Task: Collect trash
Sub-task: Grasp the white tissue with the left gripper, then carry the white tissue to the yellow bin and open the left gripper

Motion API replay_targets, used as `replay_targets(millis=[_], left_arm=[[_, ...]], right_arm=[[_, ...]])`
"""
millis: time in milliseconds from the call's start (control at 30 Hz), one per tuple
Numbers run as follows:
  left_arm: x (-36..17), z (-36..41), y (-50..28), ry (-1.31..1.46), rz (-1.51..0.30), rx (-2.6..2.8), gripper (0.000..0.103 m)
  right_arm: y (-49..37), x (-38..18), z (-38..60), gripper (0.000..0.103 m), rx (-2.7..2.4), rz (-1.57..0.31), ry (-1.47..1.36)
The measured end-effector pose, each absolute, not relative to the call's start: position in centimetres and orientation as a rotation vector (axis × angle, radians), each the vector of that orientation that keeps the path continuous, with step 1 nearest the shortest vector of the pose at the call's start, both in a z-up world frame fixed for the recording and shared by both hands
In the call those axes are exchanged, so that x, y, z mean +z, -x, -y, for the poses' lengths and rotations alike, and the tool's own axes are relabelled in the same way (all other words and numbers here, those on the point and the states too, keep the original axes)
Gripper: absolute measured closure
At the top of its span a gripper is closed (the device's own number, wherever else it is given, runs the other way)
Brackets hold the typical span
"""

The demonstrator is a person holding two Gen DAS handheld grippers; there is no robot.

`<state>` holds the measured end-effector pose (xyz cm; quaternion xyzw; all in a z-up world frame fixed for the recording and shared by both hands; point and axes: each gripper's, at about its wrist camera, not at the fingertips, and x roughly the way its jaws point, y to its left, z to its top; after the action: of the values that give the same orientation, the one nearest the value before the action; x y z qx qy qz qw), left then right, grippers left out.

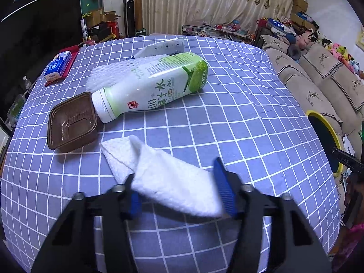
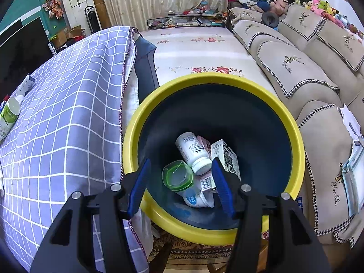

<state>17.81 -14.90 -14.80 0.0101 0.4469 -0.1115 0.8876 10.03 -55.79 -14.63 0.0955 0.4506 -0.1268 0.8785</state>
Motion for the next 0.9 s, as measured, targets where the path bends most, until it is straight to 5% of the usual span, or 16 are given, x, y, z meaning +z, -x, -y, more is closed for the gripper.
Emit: replay_targets(millis=[133, 900], left_arm=[[-14.4, 14.6, -17.5, -0.026, -0.907, -0.229, 0.097], [-7.4, 23.3, -14.6, -0.159, -0.784, -0.511, 0.098]], right_arm=[[-9.9, -14.6, 55.8, 0.050, -0.264, -0.936, -0.202], [-4.3, -10.5, 58.0, 0.048, -0.327, -0.807, -0.228]])
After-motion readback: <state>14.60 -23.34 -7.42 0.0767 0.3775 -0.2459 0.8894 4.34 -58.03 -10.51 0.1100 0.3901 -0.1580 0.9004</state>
